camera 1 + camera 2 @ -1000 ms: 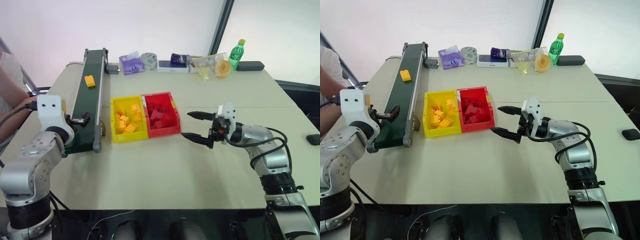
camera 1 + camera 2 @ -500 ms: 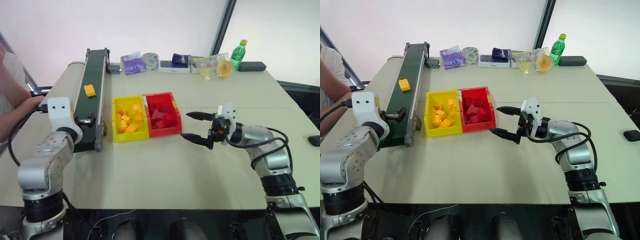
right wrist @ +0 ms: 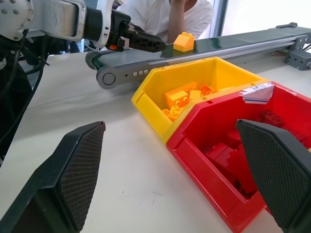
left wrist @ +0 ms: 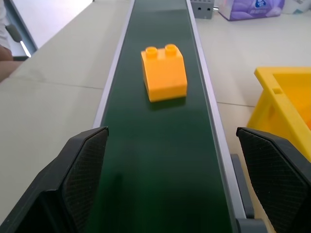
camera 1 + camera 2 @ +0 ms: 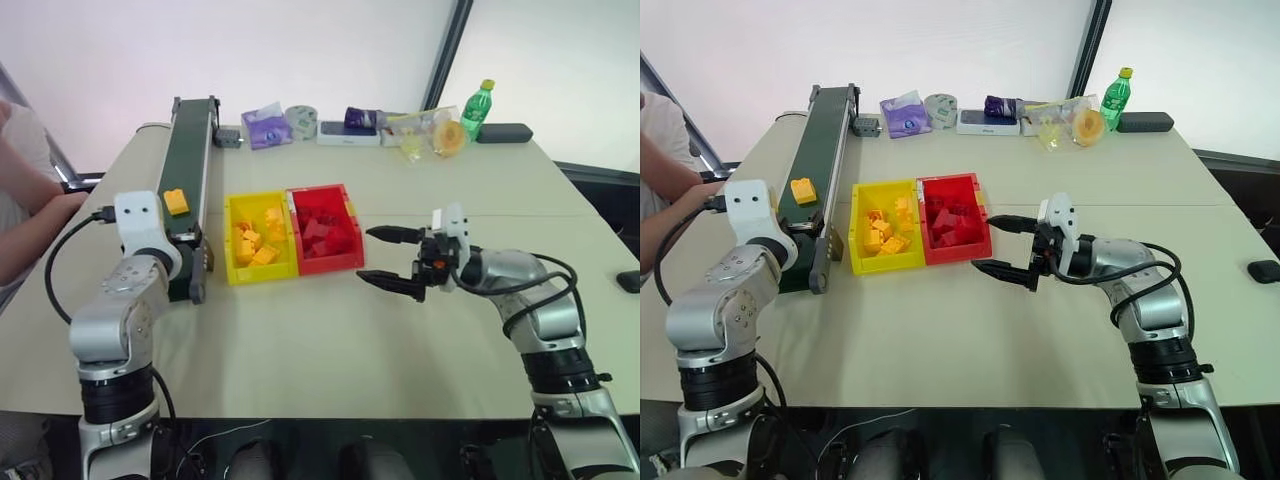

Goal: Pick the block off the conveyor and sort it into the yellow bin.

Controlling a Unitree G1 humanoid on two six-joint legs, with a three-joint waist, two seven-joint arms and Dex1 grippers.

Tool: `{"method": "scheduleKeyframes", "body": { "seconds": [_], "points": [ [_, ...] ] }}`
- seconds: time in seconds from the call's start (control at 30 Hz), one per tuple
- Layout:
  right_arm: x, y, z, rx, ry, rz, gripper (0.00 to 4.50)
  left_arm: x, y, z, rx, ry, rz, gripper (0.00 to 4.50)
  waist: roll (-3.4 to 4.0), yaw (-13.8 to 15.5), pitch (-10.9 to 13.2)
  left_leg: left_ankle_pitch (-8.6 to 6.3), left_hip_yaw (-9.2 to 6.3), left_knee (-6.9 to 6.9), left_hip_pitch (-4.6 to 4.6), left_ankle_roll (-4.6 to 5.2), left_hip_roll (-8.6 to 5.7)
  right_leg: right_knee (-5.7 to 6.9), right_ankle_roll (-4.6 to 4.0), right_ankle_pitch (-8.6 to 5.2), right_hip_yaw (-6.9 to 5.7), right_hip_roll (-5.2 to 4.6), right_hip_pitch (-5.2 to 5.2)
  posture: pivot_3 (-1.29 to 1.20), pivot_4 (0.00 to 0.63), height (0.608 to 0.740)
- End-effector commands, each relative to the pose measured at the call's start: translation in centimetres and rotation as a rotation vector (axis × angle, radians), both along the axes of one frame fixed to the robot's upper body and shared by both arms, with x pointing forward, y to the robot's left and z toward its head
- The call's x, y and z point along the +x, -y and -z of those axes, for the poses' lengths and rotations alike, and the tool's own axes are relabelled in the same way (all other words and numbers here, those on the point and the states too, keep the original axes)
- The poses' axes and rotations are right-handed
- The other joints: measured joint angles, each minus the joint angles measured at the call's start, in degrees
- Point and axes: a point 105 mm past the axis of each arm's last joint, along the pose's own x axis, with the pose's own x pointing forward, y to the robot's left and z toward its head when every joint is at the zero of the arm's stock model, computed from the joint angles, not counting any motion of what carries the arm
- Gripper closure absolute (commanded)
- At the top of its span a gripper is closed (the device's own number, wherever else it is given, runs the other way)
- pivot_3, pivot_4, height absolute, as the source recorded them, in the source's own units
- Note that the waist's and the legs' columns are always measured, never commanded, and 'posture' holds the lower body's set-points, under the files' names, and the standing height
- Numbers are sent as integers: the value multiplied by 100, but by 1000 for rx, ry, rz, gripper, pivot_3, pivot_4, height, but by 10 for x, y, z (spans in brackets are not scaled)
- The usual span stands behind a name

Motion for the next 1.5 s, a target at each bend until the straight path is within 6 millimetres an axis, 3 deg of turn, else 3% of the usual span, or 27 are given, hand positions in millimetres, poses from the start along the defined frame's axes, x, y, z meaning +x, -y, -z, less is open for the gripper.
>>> {"method": "scheduleKeyframes", "body": {
  "seconds": [0.03,0.5,0.6,0.77,1.0,1.17,1.33,1.5],
  "points": [
    [-5,-2,-11,2,48,-23,0,2,3,-13,16,57,-1,48,0,2,0,0,0,0,0,0,0,0,0,0,0,0,0,0,150,740],
    [-4,3,-9,-9,56,-1,0,-2,-1,3,19,19,-62,48,0,-2,0,0,0,0,0,0,0,0,0,0,0,0,0,0,150,740],
    [-4,4,-9,-10,58,2,0,-6,5,4,-18,34,-31,828,0,-3,0,0,0,-1,0,0,0,0,0,0,0,0,0,0,150,740],
    [-1,6,-9,-10,63,12,0,-8,-4,-10,-23,86,-85,3232,0,-1,0,0,-1,0,0,0,0,0,0,0,0,-1,1,0,150,740],
    [0,5,-9,-9,68,12,0,-4,4,-33,10,174,9,3191,0,3,0,0,-1,-1,0,0,0,0,0,0,0,1,1,0,150,740],
    [-1,6,-10,-8,73,12,0,-6,33,-53,17,253,316,3191,0,-4,0,0,0,-1,0,0,2,0,0,0,-1,0,0,0,150,740],
    [1,6,-10,-8,74,16,0,-9,40,-46,97,177,562,3191,1,-28,1,0,1,-4,1,0,1,-1,0,0,-1,2,-1,0,150,740],
    [1,4,-10,-2,77,19,0,14,48,-42,108,148,607,3191,1,18,1,0,0,-2,0,0,-2,-1,0,0,-5,4,0,0,150,740]
  ]
}}
